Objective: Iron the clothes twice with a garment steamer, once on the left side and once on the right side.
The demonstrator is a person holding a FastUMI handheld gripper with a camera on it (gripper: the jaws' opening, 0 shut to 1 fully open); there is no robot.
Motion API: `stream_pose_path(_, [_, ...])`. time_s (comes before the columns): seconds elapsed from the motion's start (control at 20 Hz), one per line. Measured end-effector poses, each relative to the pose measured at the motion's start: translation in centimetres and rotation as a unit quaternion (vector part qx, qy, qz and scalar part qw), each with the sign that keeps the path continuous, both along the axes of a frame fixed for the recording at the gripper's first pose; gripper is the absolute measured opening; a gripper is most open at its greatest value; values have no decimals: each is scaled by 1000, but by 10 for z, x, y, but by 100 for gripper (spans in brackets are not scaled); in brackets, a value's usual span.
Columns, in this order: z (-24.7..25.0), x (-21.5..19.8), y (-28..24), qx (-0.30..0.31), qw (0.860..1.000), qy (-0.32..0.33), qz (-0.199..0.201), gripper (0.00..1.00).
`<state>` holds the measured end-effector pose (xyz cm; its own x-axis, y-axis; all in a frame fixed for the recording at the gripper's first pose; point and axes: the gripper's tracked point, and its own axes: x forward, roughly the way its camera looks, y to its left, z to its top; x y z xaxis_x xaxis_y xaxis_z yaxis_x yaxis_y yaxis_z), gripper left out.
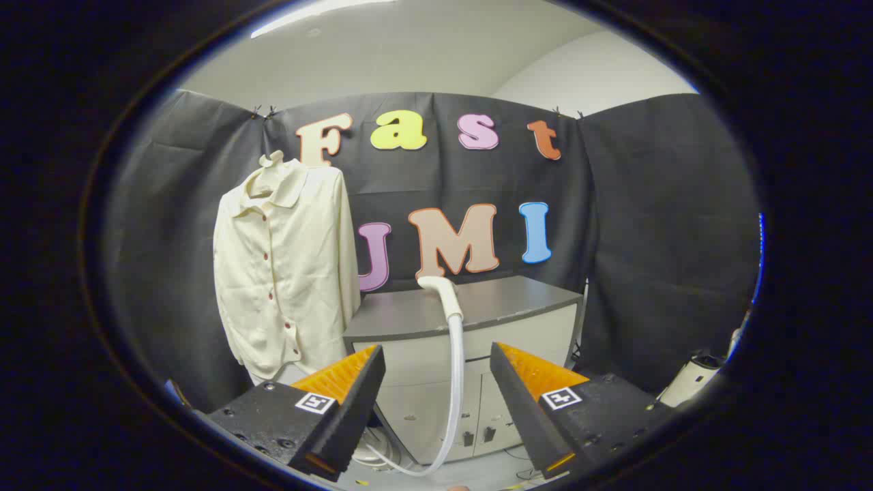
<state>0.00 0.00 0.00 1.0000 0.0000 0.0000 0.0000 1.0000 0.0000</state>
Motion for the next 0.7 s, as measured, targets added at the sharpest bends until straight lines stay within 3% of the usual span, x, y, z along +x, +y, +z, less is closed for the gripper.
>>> stream_pose_path(0.7, [8, 43, 0, 10, 999, 33, 37, 95])
